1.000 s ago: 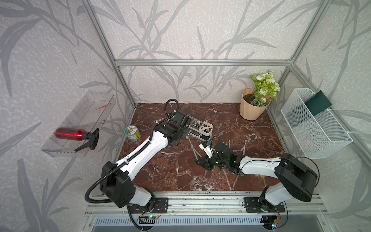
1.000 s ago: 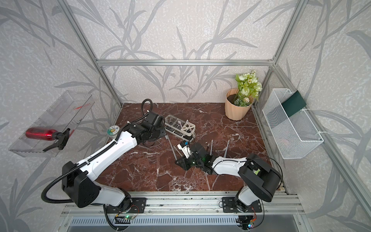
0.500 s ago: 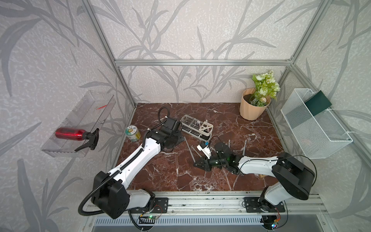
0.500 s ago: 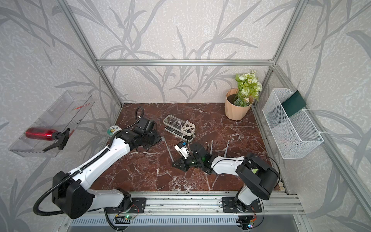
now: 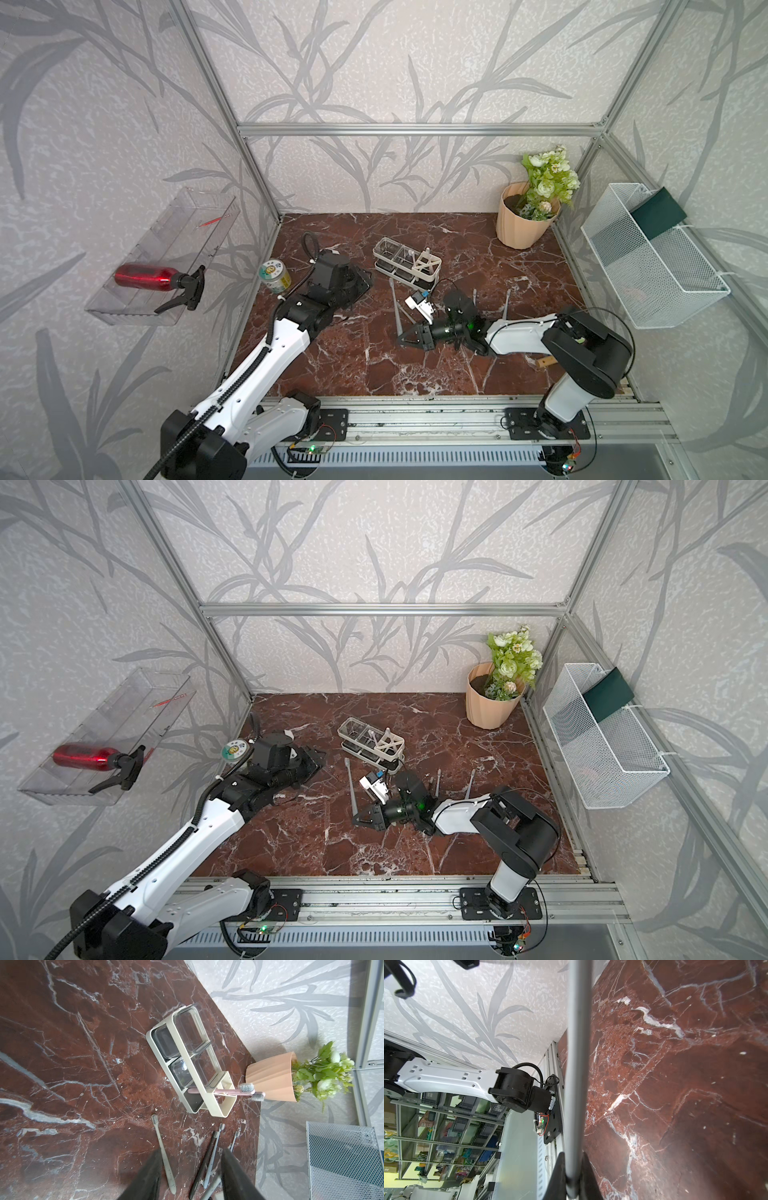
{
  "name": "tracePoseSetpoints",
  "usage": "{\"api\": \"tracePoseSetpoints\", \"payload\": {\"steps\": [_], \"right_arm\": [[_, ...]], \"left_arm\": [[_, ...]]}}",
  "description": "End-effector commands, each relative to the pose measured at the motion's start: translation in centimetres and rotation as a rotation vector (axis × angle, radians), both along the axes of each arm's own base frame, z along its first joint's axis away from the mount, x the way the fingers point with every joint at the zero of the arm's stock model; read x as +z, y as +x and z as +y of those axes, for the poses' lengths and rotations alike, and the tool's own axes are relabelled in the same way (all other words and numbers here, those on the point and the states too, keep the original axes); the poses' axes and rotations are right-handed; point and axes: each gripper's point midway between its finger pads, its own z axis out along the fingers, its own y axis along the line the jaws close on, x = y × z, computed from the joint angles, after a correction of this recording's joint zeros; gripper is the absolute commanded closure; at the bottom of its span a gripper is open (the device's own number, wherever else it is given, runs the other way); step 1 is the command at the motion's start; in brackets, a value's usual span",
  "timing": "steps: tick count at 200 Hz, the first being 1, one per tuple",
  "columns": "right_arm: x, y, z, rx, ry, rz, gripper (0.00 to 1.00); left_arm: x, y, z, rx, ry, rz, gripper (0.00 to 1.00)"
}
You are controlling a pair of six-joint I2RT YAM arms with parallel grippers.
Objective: Place the toothbrush into the toothbrush holder
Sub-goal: Pick up the toothbrush from the center of the board.
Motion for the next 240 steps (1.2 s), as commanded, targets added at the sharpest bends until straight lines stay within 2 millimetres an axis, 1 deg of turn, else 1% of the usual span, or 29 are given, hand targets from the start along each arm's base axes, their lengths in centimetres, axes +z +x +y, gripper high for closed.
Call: {"api": "tracePoseSetpoints", "payload": {"steps": [1,19,21,23,44,47,48,53,77,98,108,126,146,164,178,220,240], "right_arm": [[1.2,0.2,0.7,0.026,0.049,0.000,1.00],[1.3,0.2,0.8,0.033,0.043,0.009,1.00],[0.5,0.2,0.9,0.034,0.029,0.022,1.00],[0.3,0.3,0.9,0.033,0.025,0.026,1.00],[0.1,0.3,1.0,0.035,0.018,0.032,1.00],[0.1,0.4,1.1,0.035,0.019,0.027,1.00],[-0.2,0.3,1.0,0.035,0.006,0.039,1.00],[-0.5,0.3,0.9,0.034,-0.011,0.049,1.00],[-0.7,0.3,0.9,0.035,-0.020,0.052,1.00],[-0.7,0.2,0.9,0.038,-0.022,0.055,1.00],[-0.7,0.2,0.9,0.041,-0.023,0.055,1.00],[-1.1,0.2,1.0,0.042,-0.037,0.068,1.00],[-1.5,0.3,1.1,0.047,-0.050,0.082,1.00],[-1.7,0.2,1.2,0.050,-0.060,0.085,1.00],[-1.8,0.2,1.2,0.050,-0.062,0.084,1.00],[-2.0,0.2,1.2,0.050,-0.074,0.089,1.00],[-2.0,0.2,1.2,0.051,-0.073,0.090,1.00]], "left_arm": [[-0.3,0.4,-0.8,-0.009,-0.071,-0.004,0.53],[-0.3,0.6,-1.4,-0.021,-0.104,-0.011,0.53],[-0.2,0.7,-1.4,-0.022,-0.108,-0.012,0.53],[-0.2,0.7,-1.5,-0.024,-0.110,-0.013,0.53],[0.2,1.0,-2.4,-0.056,-0.132,-0.013,0.53],[0.3,1.1,-2.4,-0.058,-0.132,-0.014,0.53],[0.3,1.1,-2.4,-0.059,-0.133,-0.014,0.53],[0.4,1.1,-2.5,-0.062,-0.132,-0.014,0.53],[0.7,1.2,-2.4,-0.067,-0.117,-0.022,0.53],[0.0,1.2,-2.8,-0.092,-0.112,0.004,0.53],[-0.7,1.1,-3.0,-0.103,-0.103,0.028,0.53],[-1.4,1.0,-3.3,-0.124,-0.087,0.065,0.53],[-1.7,1.1,-3.3,-0.126,-0.072,0.085,0.53],[-1.3,1.2,-3.5,-0.136,-0.059,0.076,0.53],[-1.3,1.2,-3.6,-0.147,-0.042,0.087,0.53],[-2.7,1.0,-4.6,-0.199,0.011,0.138,0.54],[-3.6,0.9,-4.7,-0.217,0.058,0.170,0.55]]}}
